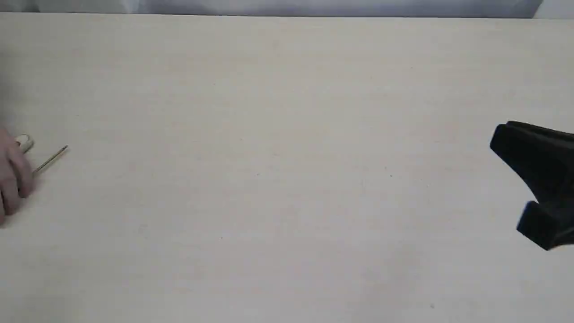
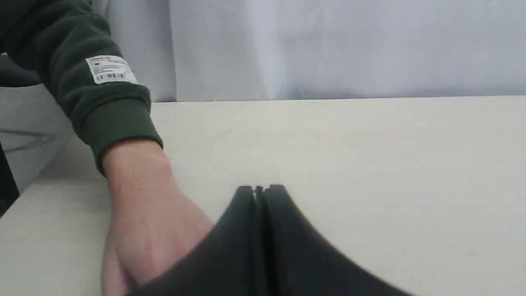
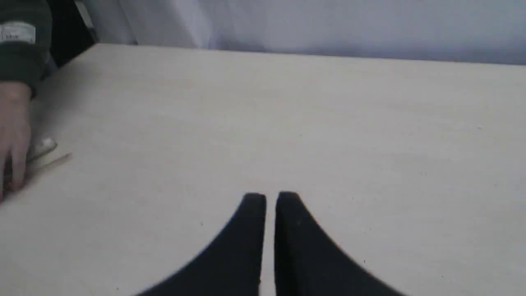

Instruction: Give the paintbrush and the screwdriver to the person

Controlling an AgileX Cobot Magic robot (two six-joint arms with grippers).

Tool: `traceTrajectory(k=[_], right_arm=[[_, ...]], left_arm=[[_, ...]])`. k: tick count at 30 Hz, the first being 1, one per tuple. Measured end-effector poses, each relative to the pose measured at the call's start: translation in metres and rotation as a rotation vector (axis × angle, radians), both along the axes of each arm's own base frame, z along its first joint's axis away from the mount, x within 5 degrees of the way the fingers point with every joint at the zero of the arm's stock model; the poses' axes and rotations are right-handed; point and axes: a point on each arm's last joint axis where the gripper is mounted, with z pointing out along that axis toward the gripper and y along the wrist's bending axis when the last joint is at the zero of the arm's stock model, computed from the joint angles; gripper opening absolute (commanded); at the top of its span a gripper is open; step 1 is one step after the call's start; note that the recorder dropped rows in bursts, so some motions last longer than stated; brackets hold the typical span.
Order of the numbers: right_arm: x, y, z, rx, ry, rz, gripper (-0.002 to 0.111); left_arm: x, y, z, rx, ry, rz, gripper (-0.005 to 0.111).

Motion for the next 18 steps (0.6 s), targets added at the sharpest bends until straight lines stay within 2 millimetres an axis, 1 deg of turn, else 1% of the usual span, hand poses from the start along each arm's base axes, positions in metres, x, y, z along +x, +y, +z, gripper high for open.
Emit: traceTrajectory(k=[3,11,17,18], right_arm=[[-0.010,-0.006,-0.007,0.051,-0.066,-0.012,0.004],[-0.026,-0.015,-0.025,0.121,-0.243,-0.027,0.004],[-0.035,-0.020,-0.036,0.089,-0.369,-0.027,0.004],[-0.036,-0.020,-0.035,0.083,-0.394,-0.027,0.004]], left_arm=[[0.000,0.000,0.000,0.000,0.000,0.000,0.000],[0.000,0.000,0.000,0.000,0.000,0.000,0.000],[0.000,0.000,0.000,0.000,0.000,0.000,0.000],[0.000,0.000,0.000,0.000,0.000,0.000,0.000]])
